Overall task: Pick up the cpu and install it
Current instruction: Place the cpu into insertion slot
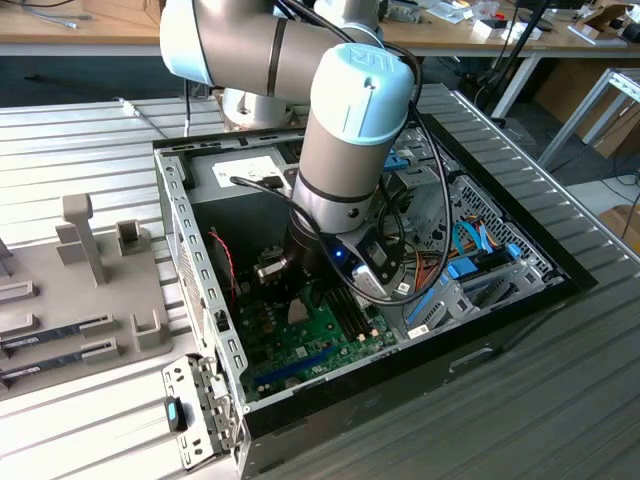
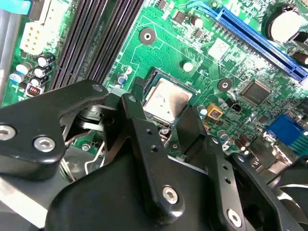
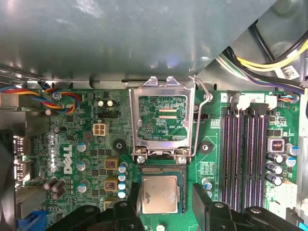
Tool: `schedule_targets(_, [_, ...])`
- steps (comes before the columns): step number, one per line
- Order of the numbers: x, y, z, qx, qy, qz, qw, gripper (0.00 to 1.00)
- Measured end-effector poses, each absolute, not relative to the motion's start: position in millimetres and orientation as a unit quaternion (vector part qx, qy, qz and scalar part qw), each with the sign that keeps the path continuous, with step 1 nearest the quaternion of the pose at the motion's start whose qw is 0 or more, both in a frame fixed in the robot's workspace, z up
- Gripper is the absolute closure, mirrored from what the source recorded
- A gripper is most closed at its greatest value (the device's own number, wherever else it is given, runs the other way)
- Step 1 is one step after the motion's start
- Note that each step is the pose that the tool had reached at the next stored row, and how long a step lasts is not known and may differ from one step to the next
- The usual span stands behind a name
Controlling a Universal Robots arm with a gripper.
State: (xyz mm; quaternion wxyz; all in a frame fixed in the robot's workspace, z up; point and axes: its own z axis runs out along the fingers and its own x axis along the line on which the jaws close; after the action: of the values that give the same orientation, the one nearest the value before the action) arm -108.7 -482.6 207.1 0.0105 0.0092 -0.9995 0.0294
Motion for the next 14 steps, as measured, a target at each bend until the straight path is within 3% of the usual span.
schedule_targets(7, [-111.8, -482.6, 206.5, 0.009, -0.999, 0.029, 0.011, 0.45])
schedule_targets(9, [-111.8, -482.7, 206.4, 0.009, -0.999, 0.029, 0.01, 0.54])
schedule_targets(14, [-112.9, -483.5, 206.1, 0.011, -0.999, 0.029, 0.01, 0.54])
